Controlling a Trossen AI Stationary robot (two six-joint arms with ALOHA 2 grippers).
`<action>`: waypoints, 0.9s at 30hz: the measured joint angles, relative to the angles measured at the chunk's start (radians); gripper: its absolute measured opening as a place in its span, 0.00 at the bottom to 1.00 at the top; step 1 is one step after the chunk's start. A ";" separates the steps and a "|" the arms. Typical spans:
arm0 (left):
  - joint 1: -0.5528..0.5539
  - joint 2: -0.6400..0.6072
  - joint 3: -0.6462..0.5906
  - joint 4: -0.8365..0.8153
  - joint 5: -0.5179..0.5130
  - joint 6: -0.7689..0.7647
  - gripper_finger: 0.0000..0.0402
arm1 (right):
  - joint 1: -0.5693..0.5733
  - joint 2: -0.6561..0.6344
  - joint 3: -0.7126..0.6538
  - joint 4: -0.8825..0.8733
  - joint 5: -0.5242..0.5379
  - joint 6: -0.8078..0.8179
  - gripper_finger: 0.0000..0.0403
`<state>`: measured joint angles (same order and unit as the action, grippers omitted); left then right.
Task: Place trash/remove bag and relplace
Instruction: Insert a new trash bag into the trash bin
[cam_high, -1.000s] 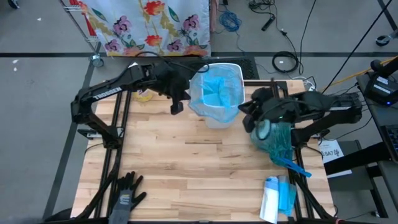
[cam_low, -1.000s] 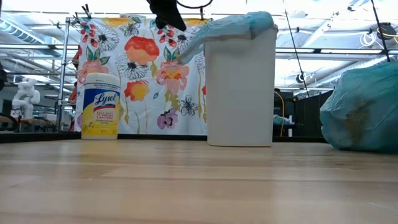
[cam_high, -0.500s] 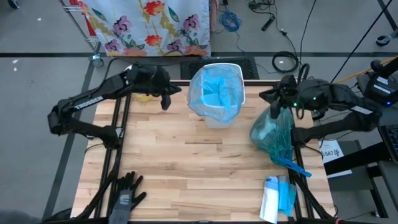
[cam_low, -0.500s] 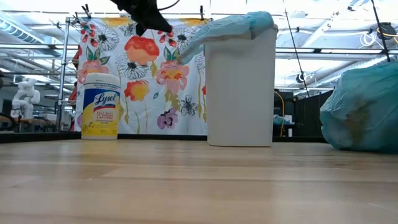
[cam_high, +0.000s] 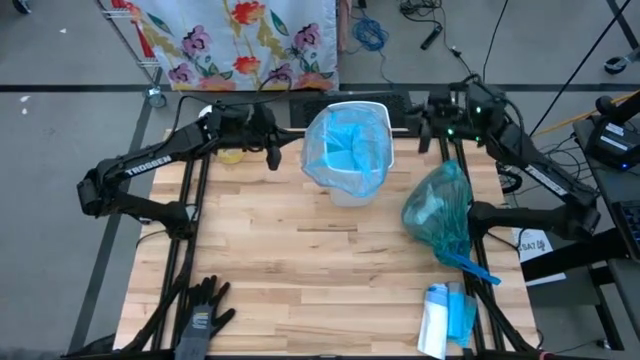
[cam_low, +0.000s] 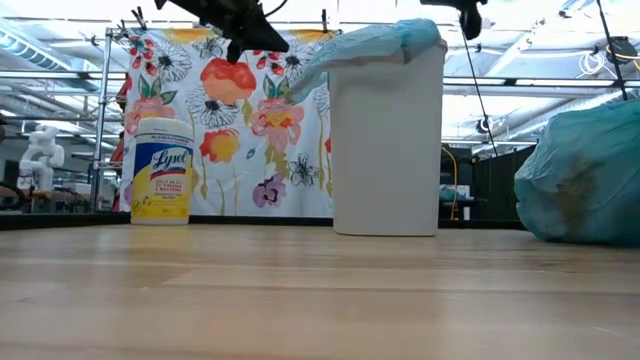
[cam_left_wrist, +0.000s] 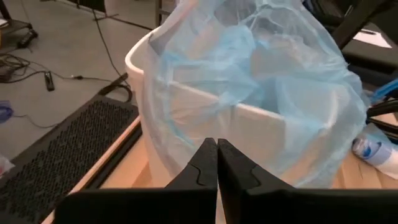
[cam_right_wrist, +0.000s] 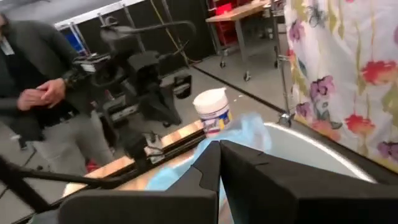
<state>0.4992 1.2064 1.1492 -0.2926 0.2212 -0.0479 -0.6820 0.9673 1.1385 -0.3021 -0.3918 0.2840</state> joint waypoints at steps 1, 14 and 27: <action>0.000 0.000 0.000 0.001 -0.004 0.000 0.01 | -0.011 0.018 0.010 0.008 -0.001 -0.001 0.00; 0.013 0.018 0.000 0.071 -0.207 -0.165 0.13 | -0.025 0.199 0.169 -0.019 0.005 -0.110 0.19; 0.011 0.049 0.001 0.086 -0.274 -0.024 0.28 | -0.025 0.231 0.179 -0.011 0.017 -0.172 0.40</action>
<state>0.5106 1.2550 1.1500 -0.2066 -0.0532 -0.0720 -0.7067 1.1984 1.3174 -0.3126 -0.3747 0.1124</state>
